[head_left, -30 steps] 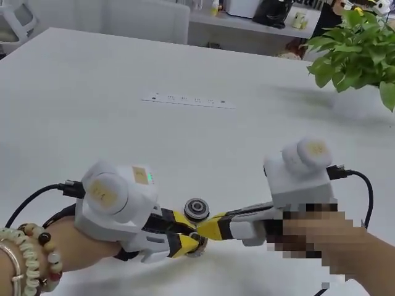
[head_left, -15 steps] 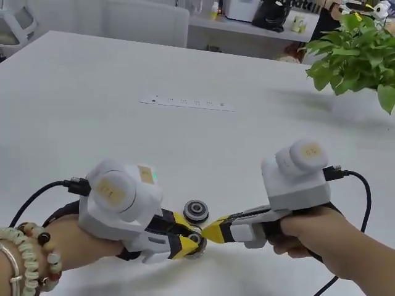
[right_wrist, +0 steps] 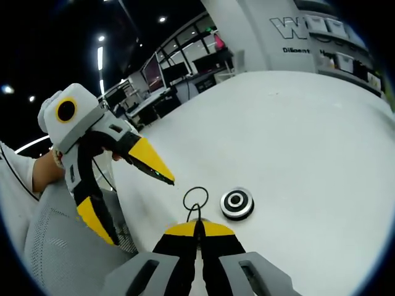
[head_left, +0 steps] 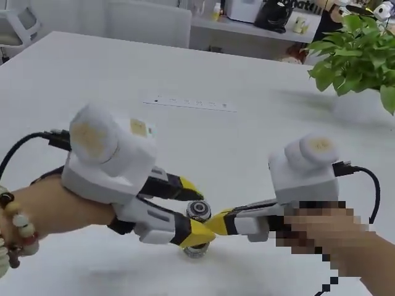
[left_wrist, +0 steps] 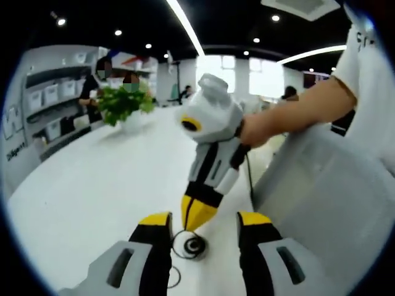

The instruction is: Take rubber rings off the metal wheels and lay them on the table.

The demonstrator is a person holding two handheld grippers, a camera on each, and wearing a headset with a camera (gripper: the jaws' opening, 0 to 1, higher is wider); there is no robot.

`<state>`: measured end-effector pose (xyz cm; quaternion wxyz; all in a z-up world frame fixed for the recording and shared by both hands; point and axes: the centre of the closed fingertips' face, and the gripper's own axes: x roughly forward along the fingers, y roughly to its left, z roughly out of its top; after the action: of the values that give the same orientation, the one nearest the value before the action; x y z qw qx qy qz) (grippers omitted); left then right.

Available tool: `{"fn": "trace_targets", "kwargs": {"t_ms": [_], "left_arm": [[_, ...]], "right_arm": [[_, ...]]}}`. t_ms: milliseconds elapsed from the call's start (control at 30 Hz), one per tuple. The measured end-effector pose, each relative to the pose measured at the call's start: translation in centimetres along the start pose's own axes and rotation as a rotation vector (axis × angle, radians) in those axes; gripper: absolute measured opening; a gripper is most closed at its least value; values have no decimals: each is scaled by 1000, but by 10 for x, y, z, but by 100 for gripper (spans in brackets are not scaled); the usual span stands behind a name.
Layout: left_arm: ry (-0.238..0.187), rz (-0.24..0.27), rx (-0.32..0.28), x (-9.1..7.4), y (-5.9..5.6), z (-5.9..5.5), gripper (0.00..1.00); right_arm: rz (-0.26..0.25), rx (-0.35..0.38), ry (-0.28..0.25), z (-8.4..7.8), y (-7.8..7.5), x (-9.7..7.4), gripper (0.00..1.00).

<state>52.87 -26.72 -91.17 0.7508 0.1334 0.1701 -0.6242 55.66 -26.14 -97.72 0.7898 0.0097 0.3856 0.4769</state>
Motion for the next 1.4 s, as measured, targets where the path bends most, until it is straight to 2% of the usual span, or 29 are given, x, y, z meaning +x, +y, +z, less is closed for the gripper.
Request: {"fn": "trace_targets", "kwargs": {"t_ms": [67,100,167,300,367,400,567,600,633,767,800,1033,1133,1267,1400], "left_arm": [[-31,-12,-9,-7,-3,11,48],[-48,-6,5,-13,-1,18,50],[-55,29,21,-26,5,25,54],[-61,81,36,-53,10,29,72],[-42,122,47,-71,14,23,74],[-24,151,55,-78,10,21,74],[-17,240,20,-112,5,9,80],[-16,253,14,-122,11,2,80],[-17,276,4,-139,25,-8,81],[-24,332,-53,-160,23,-28,82],[-26,337,-58,-161,23,-29,82],[-53,413,-170,-175,15,-59,83],[-73,432,-207,-175,12,-65,83],[-54,425,-242,-168,6,-77,82],[-46,415,-251,-161,1,-81,82]], "right_arm": [[-2,-6,-9,3,0,-1,0],[-7,-11,-9,3,0,-1,0],[-7,-24,-13,5,1,-1,0],[-3,-34,-34,11,3,-3,0],[1,-39,-43,14,5,-3,0],[3,-41,-47,15,6,-3,0],[18,-48,-78,24,13,-4,0],[22,-50,-85,26,14,-5,0],[24,-51,-90,28,16,-5,0],[37,-59,-103,32,21,-4,0],[40,-61,-107,33,22,-4,0],[64,-79,-114,37,32,2,0],[66,-92,-113,37,36,6,0],[67,-120,-97,34,41,13,0],[75,-143,-76,29,43,21,0]]}}
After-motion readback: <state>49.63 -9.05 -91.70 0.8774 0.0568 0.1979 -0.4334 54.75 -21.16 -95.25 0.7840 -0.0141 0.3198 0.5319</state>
